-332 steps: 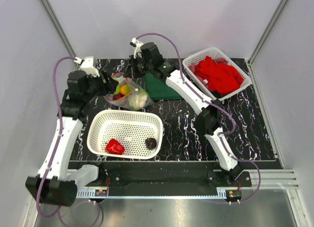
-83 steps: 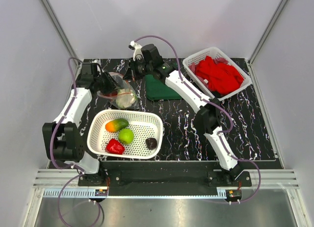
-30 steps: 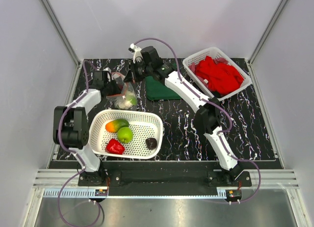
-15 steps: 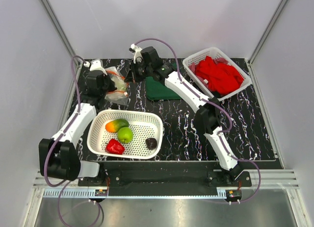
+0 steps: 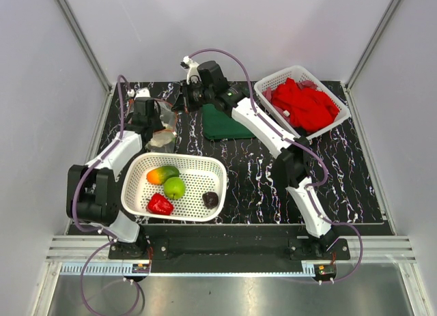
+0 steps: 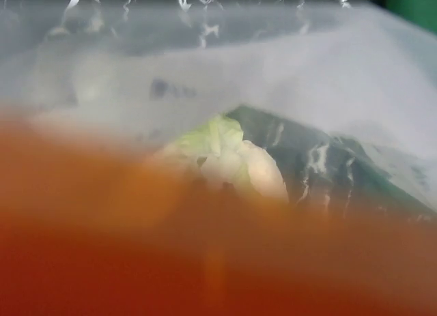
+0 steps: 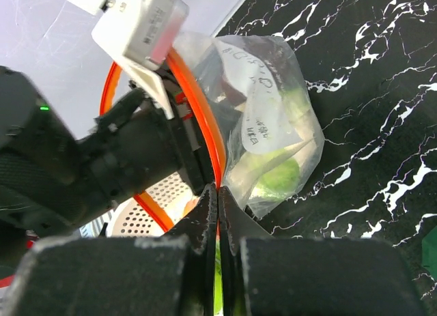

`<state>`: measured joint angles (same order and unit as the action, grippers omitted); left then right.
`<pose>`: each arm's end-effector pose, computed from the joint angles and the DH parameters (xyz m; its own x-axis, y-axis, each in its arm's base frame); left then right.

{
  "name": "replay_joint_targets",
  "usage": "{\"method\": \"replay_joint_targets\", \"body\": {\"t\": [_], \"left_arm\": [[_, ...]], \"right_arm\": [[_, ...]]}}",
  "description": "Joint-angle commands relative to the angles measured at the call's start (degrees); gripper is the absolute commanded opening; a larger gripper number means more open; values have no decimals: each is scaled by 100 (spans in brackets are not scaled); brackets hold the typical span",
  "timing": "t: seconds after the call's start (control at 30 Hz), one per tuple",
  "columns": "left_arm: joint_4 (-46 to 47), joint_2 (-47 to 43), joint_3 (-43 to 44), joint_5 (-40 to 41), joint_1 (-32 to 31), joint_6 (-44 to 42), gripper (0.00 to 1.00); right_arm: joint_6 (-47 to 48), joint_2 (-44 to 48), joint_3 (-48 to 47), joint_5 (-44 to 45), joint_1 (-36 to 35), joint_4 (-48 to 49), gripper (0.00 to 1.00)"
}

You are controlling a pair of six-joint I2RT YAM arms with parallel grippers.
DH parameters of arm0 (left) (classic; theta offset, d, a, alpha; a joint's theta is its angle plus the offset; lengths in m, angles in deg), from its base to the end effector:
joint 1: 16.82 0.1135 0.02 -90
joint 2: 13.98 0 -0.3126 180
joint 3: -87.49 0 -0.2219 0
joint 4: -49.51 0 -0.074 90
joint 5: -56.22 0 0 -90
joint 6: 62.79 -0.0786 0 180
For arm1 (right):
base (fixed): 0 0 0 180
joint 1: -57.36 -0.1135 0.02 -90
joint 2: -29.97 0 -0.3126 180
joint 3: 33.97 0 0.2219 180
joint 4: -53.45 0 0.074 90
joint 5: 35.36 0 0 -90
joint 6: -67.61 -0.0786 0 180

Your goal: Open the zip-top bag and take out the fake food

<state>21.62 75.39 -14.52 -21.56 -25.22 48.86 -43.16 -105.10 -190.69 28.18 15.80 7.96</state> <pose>0.3495 -0.0348 0.2868 -0.5749 -0.2796 -0.7690 -0.2490 0.9550 -0.1611 0.4105 0.4107 0.3578 -0.6015 -0.1090 -0.7914 -0.7332 0.4686 0.4928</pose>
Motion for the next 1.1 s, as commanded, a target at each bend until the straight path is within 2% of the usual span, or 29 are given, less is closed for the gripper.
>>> {"method": "replay_joint_targets", "body": {"t": [0.0, 0.07, 0.1, 0.13, 0.17, 0.2, 0.23, 0.27, 0.3, 0.37, 0.43, 0.5, 0.53, 0.57, 0.63, 0.73, 0.8, 0.9, 0.93, 1.0, 1.03, 1.07], "left_arm": [[9, -489, 361, -606, -74, 14, 0], [43, -586, 257, -1140, -21, 198, 0], [17, -595, 195, -1448, 127, 808, 0], [-62, -552, 134, -1843, 694, 1276, 0], [-62, -473, 98, -2499, 830, 1672, 0], [-193, -490, 150, -2402, 1032, 1911, 0], [-255, -603, 333, -2018, 877, 1687, 0], [-247, -726, 379, -970, 597, 1380, 0], [57, -823, 370, -716, 386, 759, 0], [349, -1122, 161, -608, 199, 455, 0], [928, -1507, -147, -494, 242, 541, 0], [1777, -1693, -744, -983, 444, 1111, 0], [1896, -1651, -868, -1316, 767, 1409, 0], [1245, -1598, -660, -1259, 831, 1752, 0], [643, -1423, -264, -515, 666, 1484, 0], [325, -1264, 220, 339, 156, 65, 0], [176, -1062, 562, -60, 120, -378, 0], [-720, -517, 1107, -273, 268, -619, 0], [-713, -499, 969, -1135, 513, 17, 0], [198, -674, 174, -2614, 1284, 907, 0], [393, -744, 99, -2751, 1297, 1207, 0], [151, -823, 167, -2369, 1210, 1053, 0]], "right_arm": [[82, 420, -205, 105, -36, 71, 0], [126, 411, -197, 167, -36, 45, 0], [152, 393, -197, 185, -36, 19, 0], [179, 393, -188, 202, -28, 10, 0], [188, 385, -179, 211, -36, 1, 0], [170, 384, -153, 185, -36, 1, 0], [162, 384, -144, 185, -36, 9, 0], [144, 376, -161, 167, -36, 1, 0], [135, 367, -170, 124, -36, 1, 0], [144, 376, -170, 141, -36, 1, 0], [161, 393, -161, 176, -36, -8, 0], [179, 437, -153, 202, -28, -8, 0], [188, 428, -153, 211, -36, -8, 0], [188, 446, -153, 220, -28, -8, 0], [197, 463, -144, 229, -27, -8, 0], [223, 525, -56, 255, -19, -26, 0], [293, 569, -30, 299, -10, -34, 0], [293, 604, -3, 308, 43, -34, 0], [293, 613, -12, 308, 52, -26, 0], [293, 622, -12, 308, 78, -34, 0], [285, 622, -3, 299, 78, -26, 0], [293, 622, -3, 299, 87, -34, 0]]}}
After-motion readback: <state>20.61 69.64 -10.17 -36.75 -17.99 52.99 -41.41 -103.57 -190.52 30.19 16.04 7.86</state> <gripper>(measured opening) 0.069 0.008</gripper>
